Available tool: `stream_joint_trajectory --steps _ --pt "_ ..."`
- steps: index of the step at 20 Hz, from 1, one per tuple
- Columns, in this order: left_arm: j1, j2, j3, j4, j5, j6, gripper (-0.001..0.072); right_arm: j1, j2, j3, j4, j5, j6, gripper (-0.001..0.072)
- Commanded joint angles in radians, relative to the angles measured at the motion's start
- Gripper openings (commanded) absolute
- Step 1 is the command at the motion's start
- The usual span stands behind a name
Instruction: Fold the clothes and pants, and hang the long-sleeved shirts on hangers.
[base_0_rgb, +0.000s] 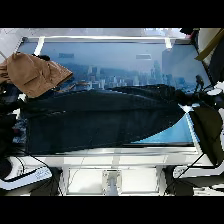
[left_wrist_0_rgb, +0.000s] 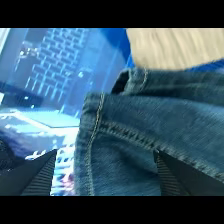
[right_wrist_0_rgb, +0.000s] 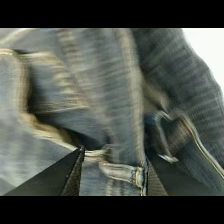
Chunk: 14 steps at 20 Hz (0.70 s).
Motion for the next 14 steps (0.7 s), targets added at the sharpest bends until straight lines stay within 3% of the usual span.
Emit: stream_joint_trajectory --steps 1,3,6,9,14 --pt "0.002 0.056 0.028 -0.089 -0.008 -0.069 0.0707 0.0 0.023 0.139 0.068 0.035 0.0 0.0416" --pt "0.027 0.134 0.031 -0.089 -0.006 -0.141 0.0707 0.0 0.055 0.24 0.039 0.047 0.0 0.0416" --pt "0.057 0.189 0.031 -0.09 0.003 -0.163 0.0707 0.0 0.074 0.3 0.021 0.05 0.011 0.0414" --pt "0.048 0.141 0.032 -0.089 -0.033 -0.233 0.0706 0.0 0.019 0.298 -0.065 0.065 0.094 0.0414" --pt "0.048 0.002 0.047 -0.089 -0.08 -0.343 0.0707 0.001 -0.129 0.299 -0.063 -0.018 0.105 0.0416"
